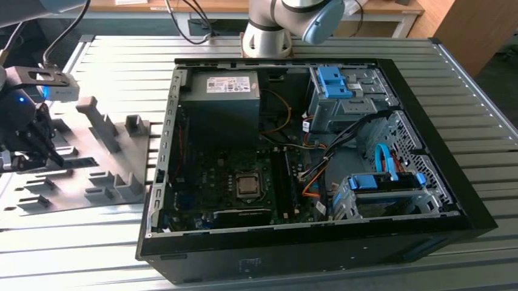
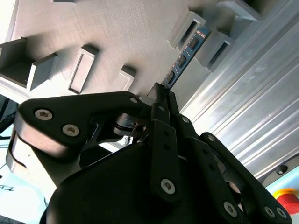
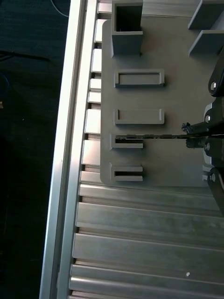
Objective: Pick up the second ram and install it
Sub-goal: 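Pick up the second ram and move it above second insertion slot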
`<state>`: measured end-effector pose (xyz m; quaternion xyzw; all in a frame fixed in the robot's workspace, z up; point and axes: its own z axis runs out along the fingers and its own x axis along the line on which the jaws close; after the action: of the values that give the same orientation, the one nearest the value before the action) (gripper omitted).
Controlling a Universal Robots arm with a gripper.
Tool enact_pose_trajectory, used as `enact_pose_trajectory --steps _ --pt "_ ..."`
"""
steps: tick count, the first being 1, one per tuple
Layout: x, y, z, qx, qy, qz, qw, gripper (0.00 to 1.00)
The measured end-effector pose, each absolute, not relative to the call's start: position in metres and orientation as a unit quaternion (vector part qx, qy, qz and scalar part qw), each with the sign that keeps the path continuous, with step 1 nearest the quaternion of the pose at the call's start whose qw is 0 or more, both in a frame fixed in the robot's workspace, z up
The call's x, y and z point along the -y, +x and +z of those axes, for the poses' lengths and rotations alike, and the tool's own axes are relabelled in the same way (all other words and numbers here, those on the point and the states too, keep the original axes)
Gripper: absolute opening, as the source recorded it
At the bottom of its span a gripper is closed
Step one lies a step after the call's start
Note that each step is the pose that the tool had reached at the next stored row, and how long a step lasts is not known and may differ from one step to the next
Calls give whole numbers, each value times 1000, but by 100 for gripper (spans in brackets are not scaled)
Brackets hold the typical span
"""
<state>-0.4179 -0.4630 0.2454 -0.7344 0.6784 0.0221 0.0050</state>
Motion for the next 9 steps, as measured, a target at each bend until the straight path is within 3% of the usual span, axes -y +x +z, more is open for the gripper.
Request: enact_pose_trajectory --steps 9 --pt "463 -418 256 -678 -734 22 5 14"
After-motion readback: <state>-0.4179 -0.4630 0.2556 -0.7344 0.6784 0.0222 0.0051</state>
